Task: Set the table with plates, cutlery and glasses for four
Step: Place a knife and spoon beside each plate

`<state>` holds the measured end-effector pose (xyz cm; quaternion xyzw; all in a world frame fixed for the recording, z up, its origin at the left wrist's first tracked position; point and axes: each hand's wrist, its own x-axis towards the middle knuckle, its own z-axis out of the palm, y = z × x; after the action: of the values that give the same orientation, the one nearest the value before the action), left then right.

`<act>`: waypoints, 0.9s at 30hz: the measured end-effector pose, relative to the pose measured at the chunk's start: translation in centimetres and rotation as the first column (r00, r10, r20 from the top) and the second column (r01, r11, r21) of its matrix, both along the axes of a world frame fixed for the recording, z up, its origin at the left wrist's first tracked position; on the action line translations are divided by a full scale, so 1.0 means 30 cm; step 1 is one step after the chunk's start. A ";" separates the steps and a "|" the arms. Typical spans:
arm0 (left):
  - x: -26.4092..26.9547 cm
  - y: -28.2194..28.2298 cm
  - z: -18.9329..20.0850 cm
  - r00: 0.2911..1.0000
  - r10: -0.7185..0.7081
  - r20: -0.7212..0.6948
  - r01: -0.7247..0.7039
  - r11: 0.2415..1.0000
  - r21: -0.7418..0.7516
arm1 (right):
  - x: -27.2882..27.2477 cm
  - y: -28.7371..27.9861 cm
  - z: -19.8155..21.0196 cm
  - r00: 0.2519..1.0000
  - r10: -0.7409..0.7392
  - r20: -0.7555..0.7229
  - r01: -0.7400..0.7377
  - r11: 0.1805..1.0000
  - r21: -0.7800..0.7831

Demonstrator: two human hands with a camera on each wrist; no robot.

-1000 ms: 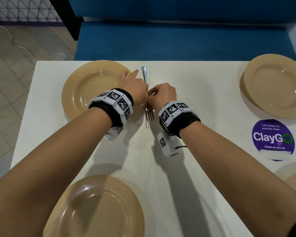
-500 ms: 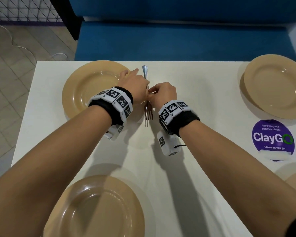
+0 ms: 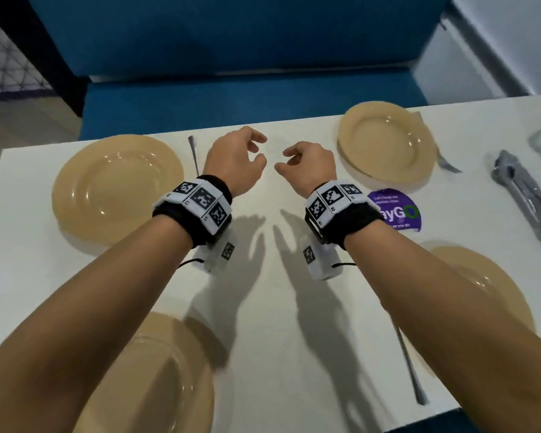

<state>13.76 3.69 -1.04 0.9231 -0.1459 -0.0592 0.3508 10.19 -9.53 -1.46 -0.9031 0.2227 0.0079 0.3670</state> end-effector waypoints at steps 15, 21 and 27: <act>-0.402 -1.190 -0.022 0.914 -0.339 -0.225 0.341 0.940 -0.031 | -0.512 -1.242 -0.035 0.926 -0.360 -0.114 0.340 0.926 -0.162; -0.486 -1.604 -0.122 0.889 -0.241 -0.388 0.302 0.948 0.103 | -0.593 -1.634 -0.141 0.898 -0.415 -0.144 0.378 0.897 -0.228; -0.488 -1.797 -0.219 0.873 -0.066 -0.483 0.150 0.979 0.138 | -0.561 -1.792 -0.216 0.924 -0.286 -0.255 0.225 0.944 -0.240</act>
<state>-0.88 -50.21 -7.62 0.8973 -0.1013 -0.3157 0.2914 -6.64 -63.30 -7.92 -0.8886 0.3894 0.0672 0.2329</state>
